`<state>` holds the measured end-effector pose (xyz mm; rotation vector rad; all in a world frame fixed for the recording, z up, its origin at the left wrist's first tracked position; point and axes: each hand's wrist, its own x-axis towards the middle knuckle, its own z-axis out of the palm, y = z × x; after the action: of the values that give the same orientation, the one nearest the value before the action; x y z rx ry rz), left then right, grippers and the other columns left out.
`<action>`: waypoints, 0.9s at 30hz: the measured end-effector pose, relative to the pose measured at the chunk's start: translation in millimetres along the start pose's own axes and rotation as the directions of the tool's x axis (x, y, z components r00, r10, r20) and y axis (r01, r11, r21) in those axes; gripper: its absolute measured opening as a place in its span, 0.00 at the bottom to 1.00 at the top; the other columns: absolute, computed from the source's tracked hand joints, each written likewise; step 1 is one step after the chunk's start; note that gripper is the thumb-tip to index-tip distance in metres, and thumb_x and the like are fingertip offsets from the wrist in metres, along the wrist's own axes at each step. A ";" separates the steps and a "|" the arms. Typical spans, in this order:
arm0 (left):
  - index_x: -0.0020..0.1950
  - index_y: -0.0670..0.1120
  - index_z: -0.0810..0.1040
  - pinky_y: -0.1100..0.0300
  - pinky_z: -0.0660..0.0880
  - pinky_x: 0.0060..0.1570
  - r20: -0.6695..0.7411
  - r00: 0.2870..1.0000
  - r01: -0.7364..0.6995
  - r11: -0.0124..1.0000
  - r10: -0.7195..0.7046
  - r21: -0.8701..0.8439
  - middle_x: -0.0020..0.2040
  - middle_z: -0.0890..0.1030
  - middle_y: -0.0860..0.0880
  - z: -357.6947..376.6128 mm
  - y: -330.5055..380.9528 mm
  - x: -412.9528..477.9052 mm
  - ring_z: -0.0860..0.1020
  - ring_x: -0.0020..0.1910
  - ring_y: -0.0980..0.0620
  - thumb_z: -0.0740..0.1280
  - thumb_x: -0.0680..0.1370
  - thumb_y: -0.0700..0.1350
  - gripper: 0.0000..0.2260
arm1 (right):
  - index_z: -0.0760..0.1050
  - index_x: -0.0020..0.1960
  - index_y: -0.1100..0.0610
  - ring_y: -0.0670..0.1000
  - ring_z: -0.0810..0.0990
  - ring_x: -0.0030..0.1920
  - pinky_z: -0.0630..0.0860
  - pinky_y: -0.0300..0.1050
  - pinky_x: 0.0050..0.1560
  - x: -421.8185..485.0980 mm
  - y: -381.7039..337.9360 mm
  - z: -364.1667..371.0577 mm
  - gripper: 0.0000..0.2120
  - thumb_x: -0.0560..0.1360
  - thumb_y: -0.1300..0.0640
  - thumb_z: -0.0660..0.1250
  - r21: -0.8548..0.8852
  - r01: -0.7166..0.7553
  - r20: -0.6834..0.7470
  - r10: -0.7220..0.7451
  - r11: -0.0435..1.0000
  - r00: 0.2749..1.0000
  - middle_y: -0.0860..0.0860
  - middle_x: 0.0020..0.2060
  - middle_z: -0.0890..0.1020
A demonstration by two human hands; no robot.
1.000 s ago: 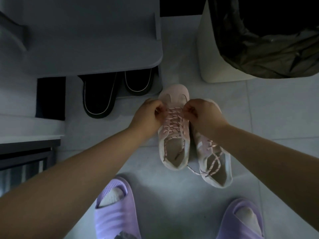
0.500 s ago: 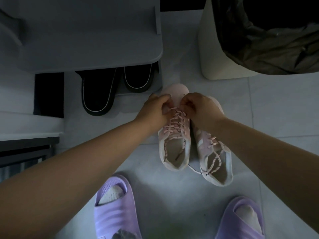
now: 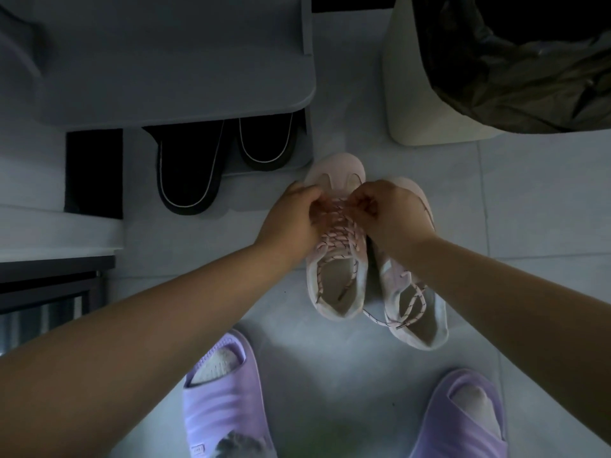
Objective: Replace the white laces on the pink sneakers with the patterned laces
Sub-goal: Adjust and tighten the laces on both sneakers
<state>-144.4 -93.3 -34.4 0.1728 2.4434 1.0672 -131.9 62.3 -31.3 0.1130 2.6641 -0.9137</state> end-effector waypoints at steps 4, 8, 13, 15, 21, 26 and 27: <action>0.50 0.42 0.78 0.68 0.64 0.44 0.014 0.999 0.036 0.999 -0.037 0.026 0.47 0.70 0.50 -0.5 -6.2 8.6 0.71 0.45 0.54 0.67 0.75 0.40 0.05 | 0.79 0.48 0.57 0.46 0.72 0.39 0.64 0.28 0.32 0.9 -1.4 -2.0 0.06 0.74 0.55 0.67 -0.026 -0.010 -0.014 0.009 1.000 1.000 0.48 0.39 0.76; 0.49 0.43 0.78 0.68 0.65 0.44 0.010 0.998 0.065 0.998 -0.065 -0.015 0.50 0.74 0.48 -0.5 -10.9 10.8 0.73 0.45 0.54 0.66 0.75 0.42 0.05 | 0.79 0.48 0.57 0.47 0.72 0.39 0.63 0.33 0.34 -2.4 1.6 0.3 0.06 0.75 0.57 0.65 -0.015 -0.015 -0.025 0.014 1.000 1.000 0.52 0.43 0.80; 0.44 0.44 0.76 0.52 0.76 0.51 -0.001 0.992 0.127 0.985 -0.128 -0.119 0.50 0.77 0.44 -0.4 -10.7 9.9 0.77 0.46 0.47 0.67 0.75 0.40 0.01 | 0.78 0.49 0.58 0.49 0.70 0.40 0.59 0.36 0.37 -2.5 4.1 0.3 0.07 0.76 0.57 0.62 -0.050 -0.027 0.008 0.027 0.998 1.000 0.51 0.41 0.77; 0.43 0.44 0.76 0.58 0.76 0.51 -0.020 0.993 0.112 0.989 -0.115 -0.100 0.51 0.77 0.43 -0.7 -9.2 8.3 0.77 0.46 0.48 0.67 0.74 0.40 0.01 | 0.78 0.48 0.58 0.48 0.70 0.40 0.60 0.35 0.37 -4.6 4.4 -0.7 0.06 0.75 0.58 0.64 -0.013 -0.027 -0.017 0.027 1.000 0.999 0.49 0.39 0.75; 0.48 0.43 0.78 0.74 0.66 0.39 -0.017 0.998 -0.054 0.999 0.054 -0.005 0.48 0.69 0.49 -5.3 0.9 -1.1 0.71 0.42 0.54 0.70 0.72 0.40 0.06 | 0.79 0.44 0.55 0.47 0.72 0.38 0.61 0.37 0.34 -8.5 0.4 -1.7 0.06 0.72 0.53 0.69 -0.003 -0.020 0.015 0.020 1.000 1.000 0.46 0.37 0.75; 0.57 0.43 0.78 0.62 0.69 0.51 0.016 0.999 -0.032 0.989 0.031 0.146 0.57 0.73 0.43 -0.2 6.5 -2.2 0.75 0.52 0.45 0.69 0.73 0.43 0.13 | 0.79 0.46 0.54 0.49 0.74 0.40 0.64 0.38 0.38 -8.2 -5.9 -3.1 0.05 0.73 0.55 0.67 -0.062 -0.101 0.051 0.104 0.993 0.993 0.50 0.40 0.79; 0.57 0.42 0.78 0.63 0.68 0.51 0.015 0.999 -0.036 0.986 0.034 0.165 0.57 0.72 0.43 0.4 7.2 -1.4 0.74 0.53 0.45 0.68 0.74 0.43 0.12 | 0.79 0.47 0.55 0.51 0.75 0.41 0.65 0.39 0.39 -8.7 -7.0 -3.3 0.06 0.73 0.55 0.66 -0.063 -0.105 0.046 0.108 0.993 0.993 0.51 0.42 0.80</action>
<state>-143.4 -88.5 -28.9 0.2757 2.5266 0.8741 -125.8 59.0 -21.9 0.2135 2.6095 -0.7920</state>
